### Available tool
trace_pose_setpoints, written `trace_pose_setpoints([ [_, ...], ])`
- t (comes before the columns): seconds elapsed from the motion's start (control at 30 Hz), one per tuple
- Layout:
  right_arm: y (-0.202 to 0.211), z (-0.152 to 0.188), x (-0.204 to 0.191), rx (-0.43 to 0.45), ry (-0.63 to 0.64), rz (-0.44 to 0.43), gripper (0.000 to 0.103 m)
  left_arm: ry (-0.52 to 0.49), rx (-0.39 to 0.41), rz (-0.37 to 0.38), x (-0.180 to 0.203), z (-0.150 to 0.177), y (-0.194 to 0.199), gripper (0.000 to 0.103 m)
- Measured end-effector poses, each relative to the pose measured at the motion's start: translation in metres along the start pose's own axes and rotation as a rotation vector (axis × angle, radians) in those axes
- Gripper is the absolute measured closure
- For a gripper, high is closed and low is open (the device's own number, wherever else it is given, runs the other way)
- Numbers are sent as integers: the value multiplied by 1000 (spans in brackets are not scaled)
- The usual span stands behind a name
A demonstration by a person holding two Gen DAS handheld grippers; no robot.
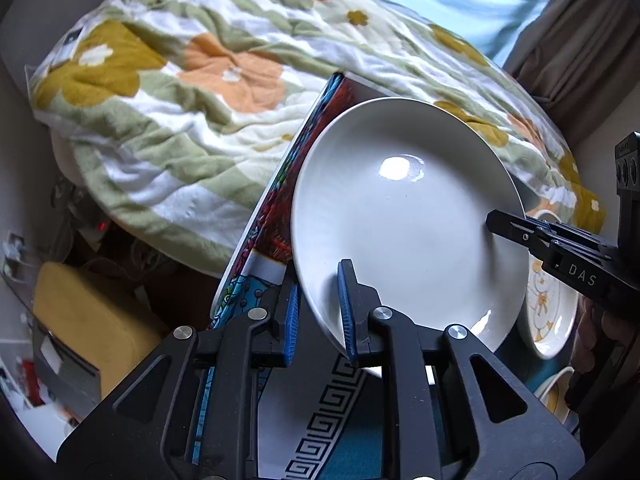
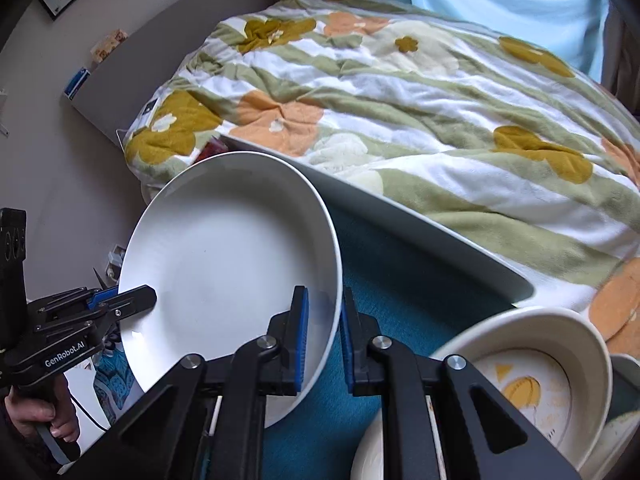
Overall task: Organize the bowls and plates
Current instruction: 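Carry the plain white plate and lower it onto the yellow plate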
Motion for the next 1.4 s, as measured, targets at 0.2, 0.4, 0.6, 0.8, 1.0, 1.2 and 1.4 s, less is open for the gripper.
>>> trace_pose_setpoints([
  [0.2,46,3,1,73,-55,33,89,-103,47,24,27,-11,38,87],
  [0.4,105,27,13,146,-170,106,89,-235,70,89,70,-8,72,87],
  [0.6,152,72,36,188,-296,193,89,-376,45,182,126,21,85,87],
  [0.8,185,138,69,193,-429,263,89,-483,-19,249,181,70,83,87],
  [1.0,203,207,95,176,-551,268,89,-555,-83,260,223,130,79,87],
  [1.2,203,262,108,139,-571,268,89,-544,-138,240,241,187,63,87],
  [1.4,194,303,120,98,-569,263,89,-507,-194,224,245,228,45,87],
])
Point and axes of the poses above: each gripper's, at about its wrist camera, not at the fingertips, and y roughly against the way its jaws point, x to its right, z to its underside, the point moved 10 cm from there along -y, roughly the way its jaws point, and after that the axes turned 4 degrees about z, right-handed, at the moved point
